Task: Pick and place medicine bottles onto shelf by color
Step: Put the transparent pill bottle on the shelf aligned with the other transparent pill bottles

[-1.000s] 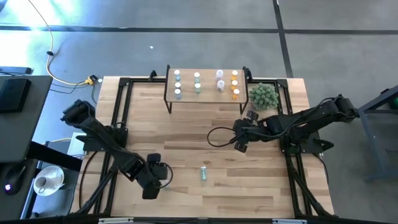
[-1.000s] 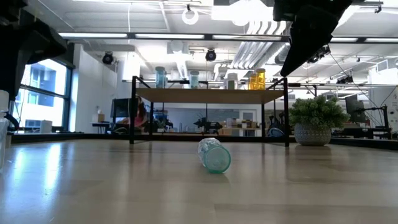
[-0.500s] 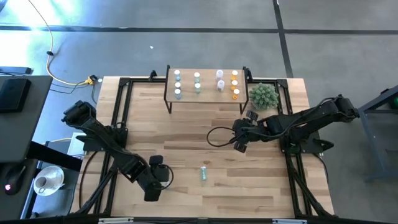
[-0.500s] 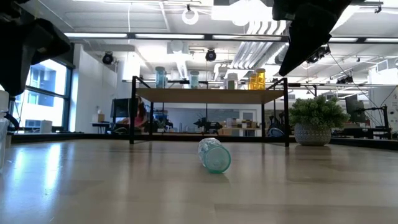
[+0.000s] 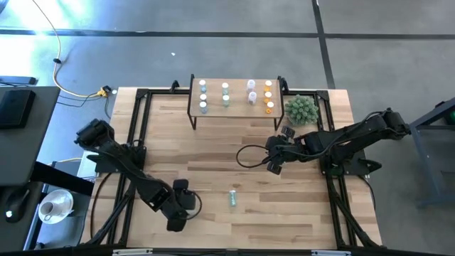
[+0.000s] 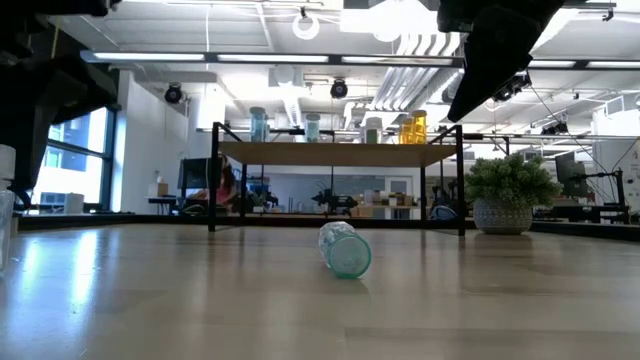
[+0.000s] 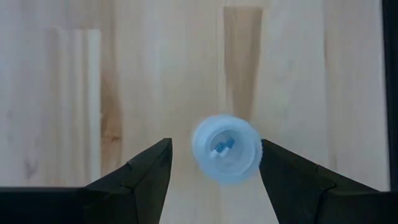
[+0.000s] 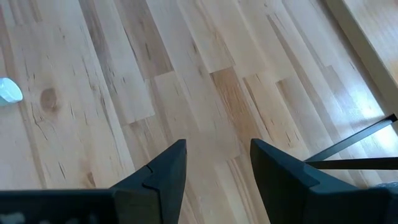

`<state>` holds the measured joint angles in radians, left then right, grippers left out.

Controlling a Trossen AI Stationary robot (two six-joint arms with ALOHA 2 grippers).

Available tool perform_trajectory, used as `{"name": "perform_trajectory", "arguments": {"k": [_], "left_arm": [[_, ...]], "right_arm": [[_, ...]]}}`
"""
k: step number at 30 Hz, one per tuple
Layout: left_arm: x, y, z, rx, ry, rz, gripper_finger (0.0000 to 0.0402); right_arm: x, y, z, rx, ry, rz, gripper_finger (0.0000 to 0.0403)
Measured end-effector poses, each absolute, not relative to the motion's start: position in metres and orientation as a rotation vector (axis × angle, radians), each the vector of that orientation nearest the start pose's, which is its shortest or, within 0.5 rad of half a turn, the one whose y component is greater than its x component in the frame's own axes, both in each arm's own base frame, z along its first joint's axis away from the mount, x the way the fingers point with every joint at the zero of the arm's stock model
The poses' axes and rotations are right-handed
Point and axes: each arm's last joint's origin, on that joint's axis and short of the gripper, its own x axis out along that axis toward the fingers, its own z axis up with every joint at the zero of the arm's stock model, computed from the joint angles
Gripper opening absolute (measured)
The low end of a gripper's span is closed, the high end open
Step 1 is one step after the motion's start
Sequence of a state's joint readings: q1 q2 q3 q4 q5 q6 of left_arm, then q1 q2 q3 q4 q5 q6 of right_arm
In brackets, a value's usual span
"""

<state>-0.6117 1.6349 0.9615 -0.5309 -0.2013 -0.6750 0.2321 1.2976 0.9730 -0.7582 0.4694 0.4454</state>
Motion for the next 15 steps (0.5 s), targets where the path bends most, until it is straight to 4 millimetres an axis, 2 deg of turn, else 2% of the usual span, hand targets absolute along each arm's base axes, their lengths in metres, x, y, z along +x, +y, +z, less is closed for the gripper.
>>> {"name": "perform_trajectory", "arguments": {"k": [5, 15], "left_arm": [[0.2541, -0.1694, 0.1620, -0.116, 1.182, -0.002, 0.0223], [0.2565, -0.1705, 0.1629, -0.101, 1.157, -0.030, 0.0208]], "right_arm": [[0.2405, 0.0434, 0.2538, 0.032, 0.940, -0.430, 0.0168], [0.2408, 0.0434, 0.2540, 0.034, 0.937, -0.430, 0.0168]]}}
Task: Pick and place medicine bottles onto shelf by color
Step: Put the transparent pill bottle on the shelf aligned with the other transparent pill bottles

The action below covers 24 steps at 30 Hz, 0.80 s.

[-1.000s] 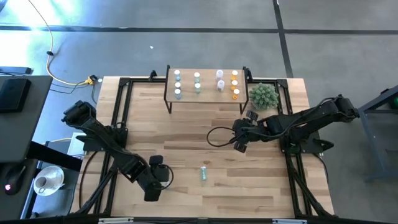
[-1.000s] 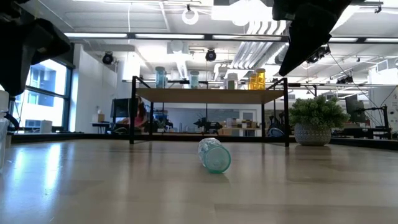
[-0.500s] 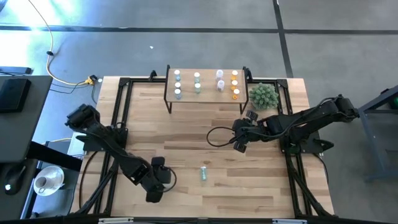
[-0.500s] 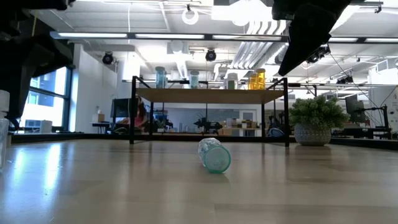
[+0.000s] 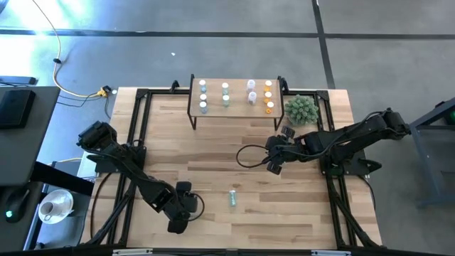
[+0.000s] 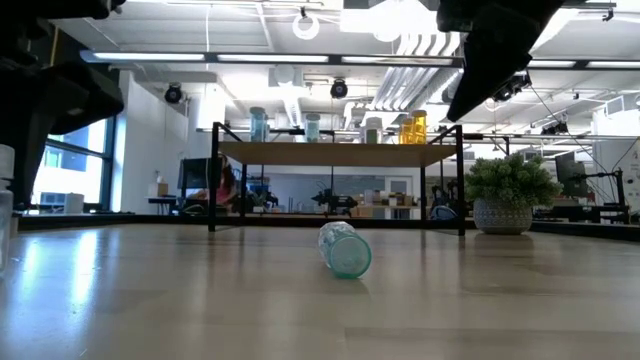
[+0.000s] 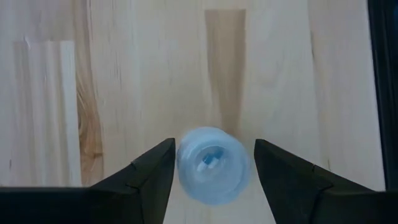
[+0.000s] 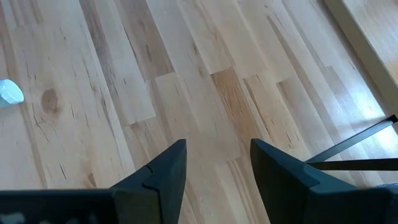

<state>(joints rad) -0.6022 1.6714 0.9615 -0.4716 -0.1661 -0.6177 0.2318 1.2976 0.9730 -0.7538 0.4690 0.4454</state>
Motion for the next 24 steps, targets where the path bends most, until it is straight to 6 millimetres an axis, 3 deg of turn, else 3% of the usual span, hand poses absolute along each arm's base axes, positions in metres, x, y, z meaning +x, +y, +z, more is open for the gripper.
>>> {"name": "perform_trajectory", "arguments": {"k": [13, 24], "left_arm": [[0.258, -0.168, 0.164, -0.019, 1.142, -0.058, 0.0129], [0.271, -0.135, 0.183, 0.091, 1.081, -0.086, 0.0143]], "right_arm": [[0.247, 0.052, 0.256, 0.075, 0.882, -0.361, 0.0168], [0.257, 0.085, 0.238, 0.017, 0.896, -0.258, 0.0168]]}}
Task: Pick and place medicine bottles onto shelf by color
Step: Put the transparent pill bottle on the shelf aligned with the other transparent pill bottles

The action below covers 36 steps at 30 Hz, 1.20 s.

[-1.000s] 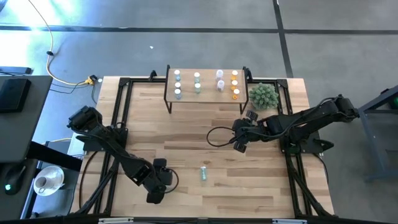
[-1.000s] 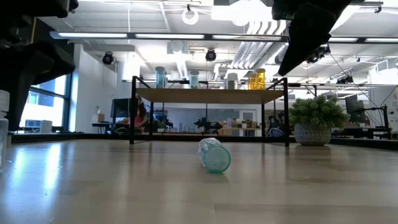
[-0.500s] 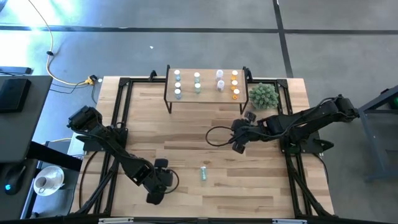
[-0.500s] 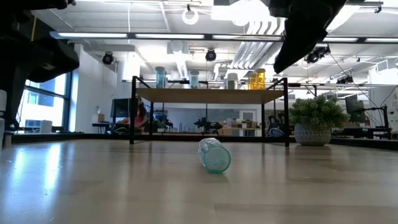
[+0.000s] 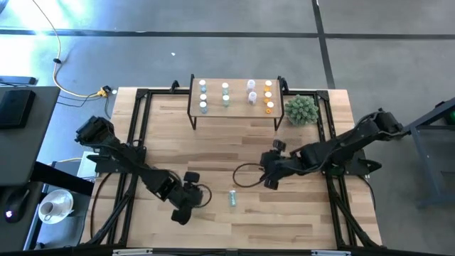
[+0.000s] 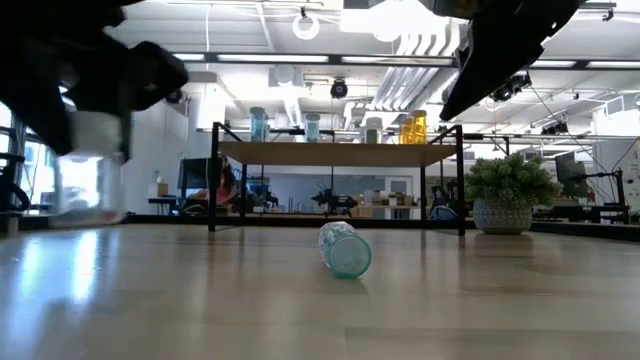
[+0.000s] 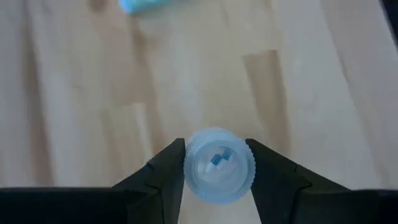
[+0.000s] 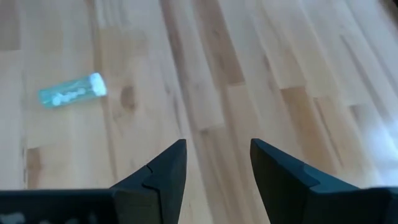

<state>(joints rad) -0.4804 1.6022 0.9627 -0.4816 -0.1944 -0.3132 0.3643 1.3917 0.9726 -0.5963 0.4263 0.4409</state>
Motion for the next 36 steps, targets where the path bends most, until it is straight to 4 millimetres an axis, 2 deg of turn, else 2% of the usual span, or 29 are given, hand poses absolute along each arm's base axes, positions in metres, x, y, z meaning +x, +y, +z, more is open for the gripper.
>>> {"name": "perform_trajectory", "arguments": {"k": [10, 17, 21, 31, 36], "left_arm": [[0.282, -0.087, 0.211, 0.165, 0.962, -0.032, 0.0141], [0.291, -0.064, 0.215, 0.198, 0.922, 0.023, 0.0139], [0.296, -0.059, 0.218, 0.196, 0.875, 0.031, 0.0141], [0.313, -0.053, 0.233, 0.202, 0.656, 0.036, 0.0141], [0.317, -0.053, 0.238, 0.227, 0.596, 0.026, 0.0140]], "right_arm": [[0.279, 0.104, 0.216, -0.011, 0.861, -0.204, 0.0168], [0.297, 0.112, 0.219, -0.006, 0.719, -0.112, 0.0168], [0.306, 0.116, 0.222, -0.002, 0.637, -0.056, 0.0168], [0.314, 0.118, 0.229, -0.132, 0.531, 0.006, 0.0168], [0.319, 0.111, 0.232, -0.179, 0.494, 0.001, 0.0168]]}}
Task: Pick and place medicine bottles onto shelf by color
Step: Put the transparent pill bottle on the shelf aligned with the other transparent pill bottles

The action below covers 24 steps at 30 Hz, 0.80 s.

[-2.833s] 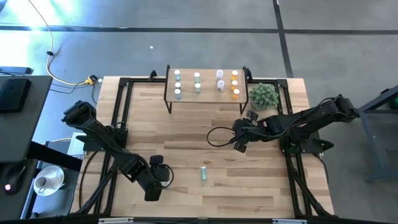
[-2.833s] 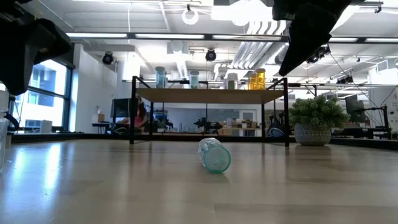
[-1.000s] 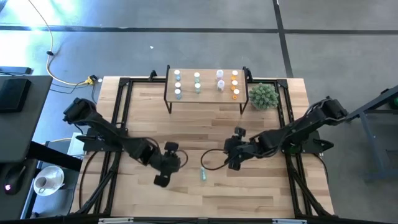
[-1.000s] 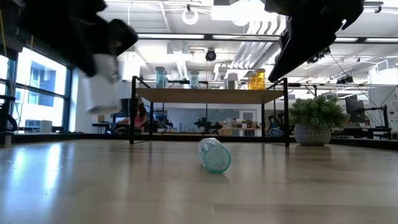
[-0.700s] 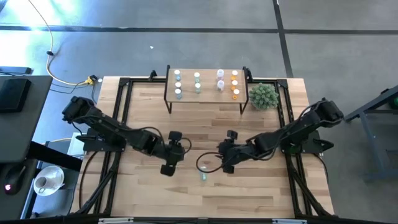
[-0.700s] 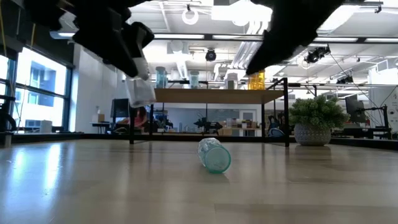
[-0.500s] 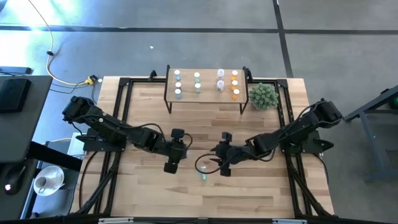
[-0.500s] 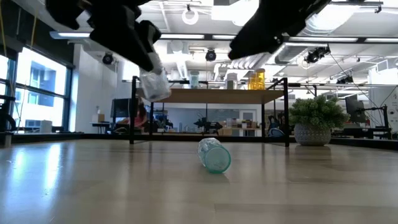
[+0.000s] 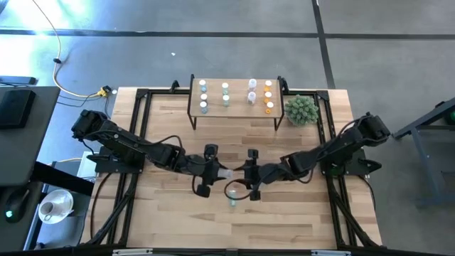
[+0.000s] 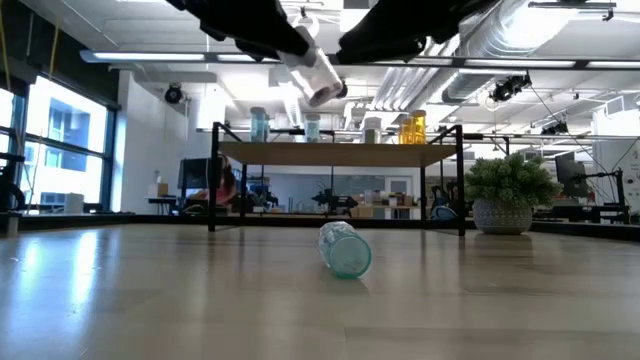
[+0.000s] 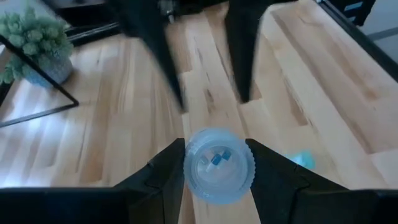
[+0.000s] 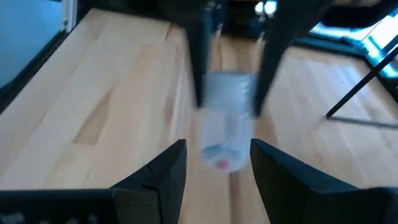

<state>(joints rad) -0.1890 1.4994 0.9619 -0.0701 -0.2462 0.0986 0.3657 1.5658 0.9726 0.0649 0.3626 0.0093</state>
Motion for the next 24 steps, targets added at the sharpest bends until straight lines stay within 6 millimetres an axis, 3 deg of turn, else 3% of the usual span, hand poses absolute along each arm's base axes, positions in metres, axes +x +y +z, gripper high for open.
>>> {"name": "perform_trajectory", "arguments": {"k": [6, 10, 24], "left_arm": [[0.317, -0.054, 0.239, 0.231, 0.585, 0.024, 0.0142], [0.317, -0.054, 0.239, 0.235, 0.587, 0.025, 0.0140], [0.318, -0.053, 0.240, 0.234, 0.579, 0.041, 0.0141]], "right_arm": [[0.326, 0.093, 0.236, -0.195, 0.460, -0.044, 0.0168], [0.329, 0.086, 0.236, -0.151, 0.464, 0.016, 0.0181], [0.329, 0.088, 0.235, -0.107, 0.481, 0.110, 0.0197]]}}
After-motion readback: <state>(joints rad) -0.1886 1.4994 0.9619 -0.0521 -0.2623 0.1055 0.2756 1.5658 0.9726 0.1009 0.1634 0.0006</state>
